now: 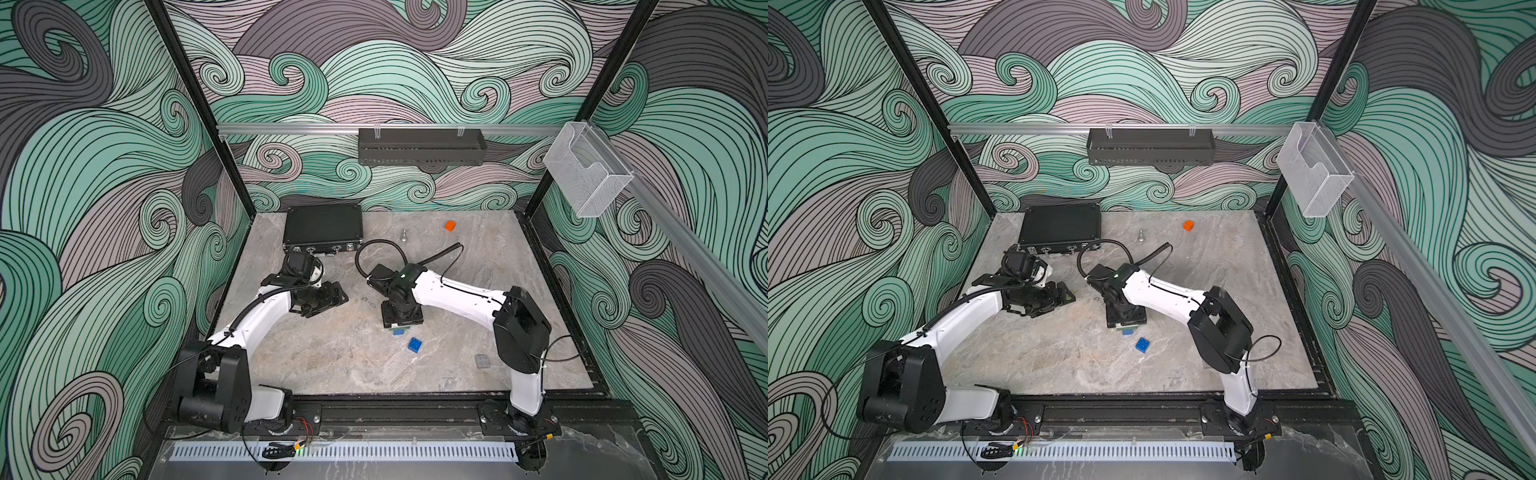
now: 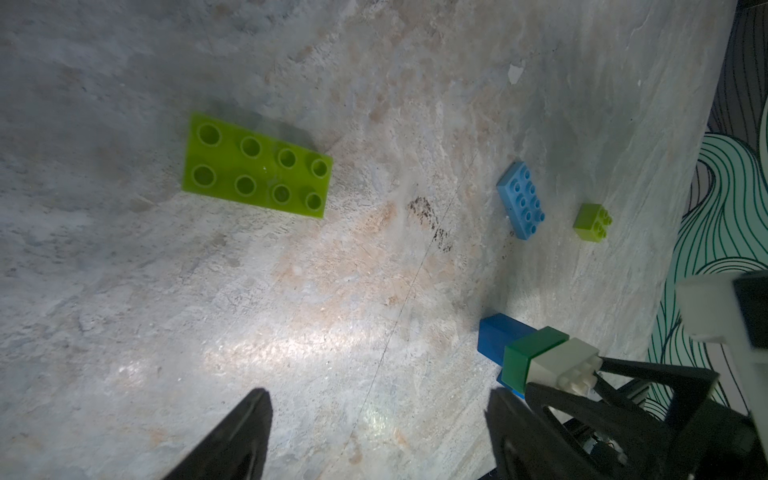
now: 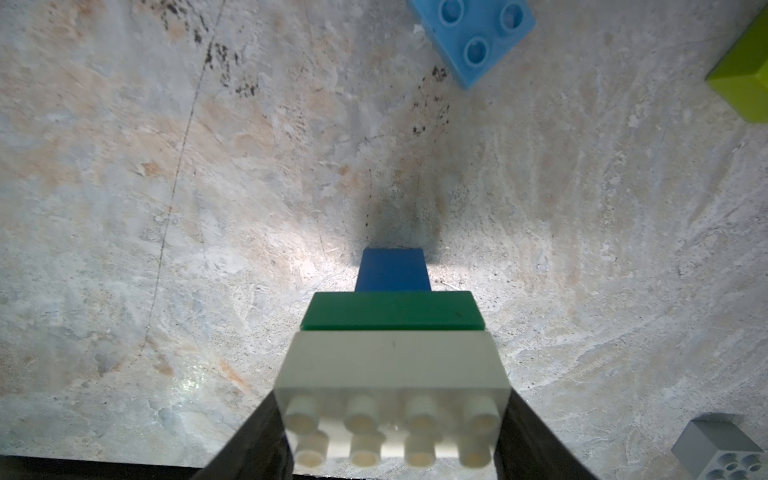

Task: Assemble a carrot with lego
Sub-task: Assemble the lego brick with the lego brick.

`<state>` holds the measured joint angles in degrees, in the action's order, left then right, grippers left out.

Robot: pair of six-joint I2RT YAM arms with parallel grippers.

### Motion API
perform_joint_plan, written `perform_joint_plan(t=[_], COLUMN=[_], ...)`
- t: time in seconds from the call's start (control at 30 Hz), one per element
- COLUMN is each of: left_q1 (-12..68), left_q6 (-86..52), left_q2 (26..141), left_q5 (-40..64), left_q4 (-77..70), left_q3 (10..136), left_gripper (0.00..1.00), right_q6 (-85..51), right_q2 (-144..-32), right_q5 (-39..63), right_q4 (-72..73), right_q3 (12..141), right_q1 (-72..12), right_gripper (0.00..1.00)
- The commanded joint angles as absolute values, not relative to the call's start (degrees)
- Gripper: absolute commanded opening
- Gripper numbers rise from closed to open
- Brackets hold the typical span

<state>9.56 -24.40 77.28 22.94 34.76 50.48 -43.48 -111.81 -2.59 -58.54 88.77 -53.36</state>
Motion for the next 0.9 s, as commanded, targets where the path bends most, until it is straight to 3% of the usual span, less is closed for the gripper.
perform_joint_plan(t=[0.0,0.27,0.47,0.77,0.87], left_q1=[9.74,9.75,9.7,12.04,14.16], left_q6=[-23.64,-23.65,-24.16,-19.28,-14.54], left_q2=[76.2,76.09,76.78,90.55,94.97], left_q5=[22.2,22.19,20.24,1.83,-1.42], left_q4=[35.78,35.68,35.51,46.48,48.76], left_q3=[52.58,52.54,52.7,68.49,71.92], left_gripper=[0.82,0.83,0.83,0.83,0.93], right_q6=[-43.59,-43.69,-43.76,-43.54,-42.92], right_q2=[-112.62,-111.64,-109.66,-100.6,-97.67], right_q5=[-4.02,-3.71,-3.26,-3.03,-2.18], right_q4=[-61.24,-61.08,-60.18,-60.24,-60.24], right_q3=[87.19,87.61,87.8,86.68,85.69], right_q1=[-53.22,-52.91,-52.82,-51.8,-50.53], right_gripper=[0.69,0.79,0.93,0.98,0.99])
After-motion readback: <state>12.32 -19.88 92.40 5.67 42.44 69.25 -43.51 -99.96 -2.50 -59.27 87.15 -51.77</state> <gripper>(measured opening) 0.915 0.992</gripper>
